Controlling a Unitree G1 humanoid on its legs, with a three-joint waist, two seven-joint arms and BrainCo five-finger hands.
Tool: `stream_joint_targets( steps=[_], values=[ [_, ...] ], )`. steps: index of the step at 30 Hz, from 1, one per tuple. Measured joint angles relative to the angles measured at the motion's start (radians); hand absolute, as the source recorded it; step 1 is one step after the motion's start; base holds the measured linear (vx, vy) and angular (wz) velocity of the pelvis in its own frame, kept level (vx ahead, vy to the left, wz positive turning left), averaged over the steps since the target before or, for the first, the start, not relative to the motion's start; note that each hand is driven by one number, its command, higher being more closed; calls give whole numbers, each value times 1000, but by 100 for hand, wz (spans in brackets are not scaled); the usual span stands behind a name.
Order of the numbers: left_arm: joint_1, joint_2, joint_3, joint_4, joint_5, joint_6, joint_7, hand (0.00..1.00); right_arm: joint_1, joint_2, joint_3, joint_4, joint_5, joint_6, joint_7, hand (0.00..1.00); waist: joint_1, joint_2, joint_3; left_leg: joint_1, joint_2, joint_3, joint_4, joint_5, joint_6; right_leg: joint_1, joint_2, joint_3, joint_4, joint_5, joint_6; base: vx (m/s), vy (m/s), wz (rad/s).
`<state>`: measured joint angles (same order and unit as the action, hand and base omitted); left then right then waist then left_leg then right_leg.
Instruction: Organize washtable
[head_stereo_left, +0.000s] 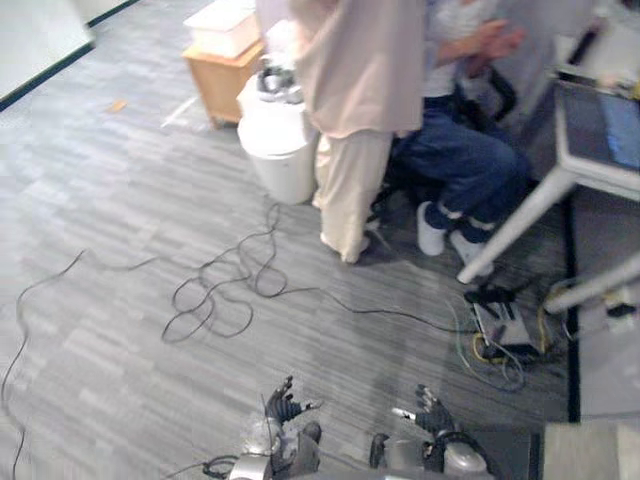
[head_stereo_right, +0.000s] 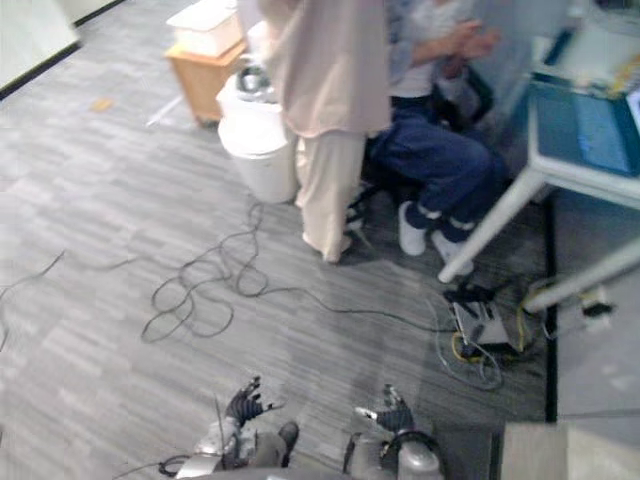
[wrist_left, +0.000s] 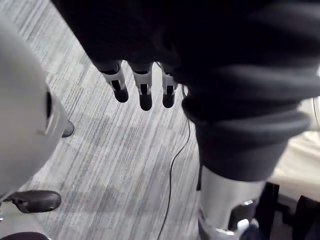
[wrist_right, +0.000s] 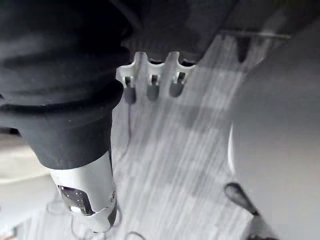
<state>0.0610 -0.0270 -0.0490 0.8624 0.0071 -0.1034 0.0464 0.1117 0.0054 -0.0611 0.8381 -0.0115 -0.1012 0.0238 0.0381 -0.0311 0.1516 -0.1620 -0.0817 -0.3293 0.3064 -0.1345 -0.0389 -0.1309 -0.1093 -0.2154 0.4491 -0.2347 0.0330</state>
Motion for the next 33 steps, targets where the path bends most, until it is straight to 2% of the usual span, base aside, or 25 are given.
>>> stream_joint_targets(
  steps=[1,2,3,4,6,7,9,10,12,14,17,20,22,23,24,25,26,27,28,30,31,32,33],
  values=[
    [3,3,1,-9,0,-1,0,0,1,8,0,-1,0,-1,0,0,0,-9,2,2,14,67,-7,7,5,14,-1,-10,0,0,-1,89,-61,122],
    [5,8,0,-19,-2,-4,0,0,-2,13,-1,-3,0,-3,-1,0,2,-15,0,-3,48,217,-19,8,12,27,1,-33,0,-1,-15,58,-17,106],
    [6,15,-1,-18,-5,-4,-3,0,-13,13,-1,0,0,-5,-1,0,0,-14,1,-23,76,348,-16,16,40,35,2,-65,4,-7,-26,40,-2,94],
    [7,22,-2,-18,-6,-4,-3,0,-20,10,-1,4,0,-4,-1,0,-1,-15,0,-32,76,386,-18,34,55,37,2,-72,1,-7,-26,58,43,96],
    [11,56,-29,-18,-5,-4,-3,0,-33,6,-2,6,0,-5,0,0,-24,-22,-4,-32,62,441,-72,113,61,51,-2,-84,-46,15,-50,66,84,91],
    [21,89,-36,-17,-3,-4,-5,0,-33,9,-3,13,0,-7,0,0,-28,-22,-7,20,54,494,-216,190,56,93,-4,-125,-139,61,-43,34,91,75],
    [18,102,-32,-2,-3,-3,-5,0,-33,13,-1,32,-1,-10,1,0,-35,-14,-3,41,82,608,-234,148,58,135,3,-158,-190,64,-41,32,62,79],
    [27,101,-34,16,3,-2,-7,0,-32,3,-5,50,-1,-5,1,0,-55,6,-3,69,77,616,-267,164,69,164,8,-198,-197,63,-39,25,51,82],
    [32,105,-37,25,5,-3,-10,0,-33,2,-19,47,-1,-7,0,0,-62,0,-7,104,60,596,-327,196,51,181,5,-200,-211,67,-32,-5,77,56],
    [37,117,-35,35,17,-5,-12,0,-33,5,-17,49,-4,-8,2,0,-60,-5,-12,133,42,570,-395,231,80,199,11,-192,-238,67,-32,-48,59,36],
    [41,130,-29,58,34,-4,-20,0,-33,8,-10,67,-12,-8,2,0,-54,-7,-12,138,31,550,-401,246,90,212,8,-182,-247,67,-28,-106,43,21],
    [45,132,3,64,33,-5,-20,0,-38,4,4,79,-32,-8,2,0,-52,-9,-12,137,17,540,-409,254,102,214,2,-151,-254,46,8,-181,45,15],
    [49,126,24,73,33,-8,-19,0,-41,-9,23,80,-39,-9,2,0,-50,3,-11,135,13,534,-409,253,106,211,2,-140,-256,30,22,-209,59,11],
    [50,126,25,73,32,-10,-19,0,-48,-15,29,79,-39,-9,2,0,-50,6,-10,127,3,536,-408,241,107,205,-2,-139,-245,22,25,-99,97,13],
    [51,131,44,69,31,-10,-24,0,-32,-8,34,84,-39,-8,2,0,-51,-36,-18,103,-29,552,-338,171,125,166,-53,-148,-205,9,39,-49,101,24],
    [43,142,49,65,28,-12,-24,0,-21,-6,36,81,-40,-8,3,0,-52,-62,-11,53,-33,583,-126,105,191,147,-95,-155,-132,-14,111,49,122,34],
    [44,144,47,65,26,-14,-20,0,13,-31,41,36,-41,-9,5,0,-57,-34,-3,47,1,572,58,-27,152,114,-101,-133,25,-24,129,32,161,32],
    [34,136,61,79,14,-13,-20,0,17,-56,38,0,-38,-12,2,0,-53,2,26,55,1,526,109,-126,182,-6,-102,-26,273,-43,67,16,144,23],
    [25,141,62,83,11,-9,-18,0,10,-58,27,-1,-36,-10,2,0,-54,-9,31,55,-7,518,114,-131,183,-55,-97,28,338,-69,59,-73,165,40],
    [10,142,48,86,6,-6,-17,0,6,-55,20,4,-29,-10,3,0,-63,-14,32,54,-26,463,62,-121,165,-157,-54,72,321,-92,50,-2,115,59],
    [11,146,55,95,4,-6,-17,0,3,-42,23,14,-29,-10,4,0,-59,-45,26,88,-35,457,15,-131,130,-197,-44,110,210,-82,46,206,61,108],
    [-5,150,49,90,2,-13,-20,0,4,-31,9,-9,-15,-22,5,0,-82,-47,54,22,-17,381,235,-193,174,-223,-61,125,135,-54,83,260,-2,112],
    [-10,139,38,93,1,-16,-17,0,5,-38,-1,-18,-17,-27,12,0,-77,-16,58,42,40,296,212,-234,107,-236,-31,145,79,-32,112,335,-58,124]
  ],
)
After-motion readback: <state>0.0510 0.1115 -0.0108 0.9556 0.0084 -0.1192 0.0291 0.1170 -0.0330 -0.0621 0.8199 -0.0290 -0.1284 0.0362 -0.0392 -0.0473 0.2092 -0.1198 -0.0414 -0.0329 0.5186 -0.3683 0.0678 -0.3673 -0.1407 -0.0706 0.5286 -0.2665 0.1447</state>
